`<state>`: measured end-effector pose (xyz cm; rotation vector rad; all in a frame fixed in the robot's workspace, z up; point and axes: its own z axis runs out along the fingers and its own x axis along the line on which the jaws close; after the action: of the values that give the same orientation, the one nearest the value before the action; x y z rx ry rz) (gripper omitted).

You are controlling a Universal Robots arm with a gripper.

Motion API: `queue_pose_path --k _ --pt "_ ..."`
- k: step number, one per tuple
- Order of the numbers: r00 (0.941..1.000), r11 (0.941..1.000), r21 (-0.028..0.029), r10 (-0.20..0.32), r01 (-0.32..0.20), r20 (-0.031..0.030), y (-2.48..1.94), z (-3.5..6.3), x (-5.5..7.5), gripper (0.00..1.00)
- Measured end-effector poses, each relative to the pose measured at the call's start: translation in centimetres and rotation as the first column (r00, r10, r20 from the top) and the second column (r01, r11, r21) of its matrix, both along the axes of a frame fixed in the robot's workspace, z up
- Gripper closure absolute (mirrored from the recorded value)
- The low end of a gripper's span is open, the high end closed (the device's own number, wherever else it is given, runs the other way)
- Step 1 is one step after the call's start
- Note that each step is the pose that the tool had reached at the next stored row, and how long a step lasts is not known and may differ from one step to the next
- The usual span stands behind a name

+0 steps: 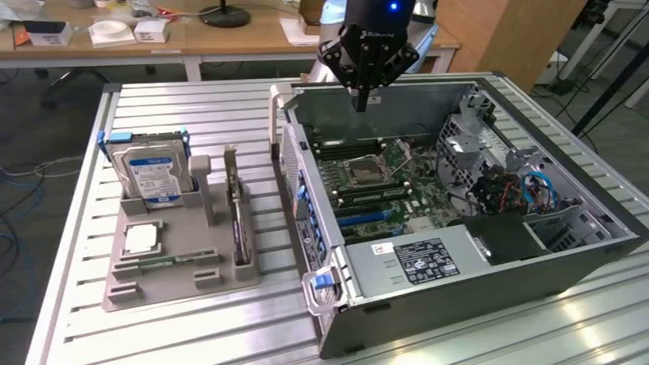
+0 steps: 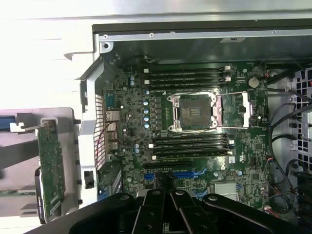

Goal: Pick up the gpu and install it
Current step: 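Reach for the gpu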

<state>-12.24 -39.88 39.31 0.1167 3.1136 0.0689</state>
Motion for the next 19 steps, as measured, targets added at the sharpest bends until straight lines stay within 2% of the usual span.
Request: queue_pose_path --k 19 --pt "1.0000 1.0000 -0.0001 0.000 0.000 0.0000 0.00 -0.05 -1.5 0.89"
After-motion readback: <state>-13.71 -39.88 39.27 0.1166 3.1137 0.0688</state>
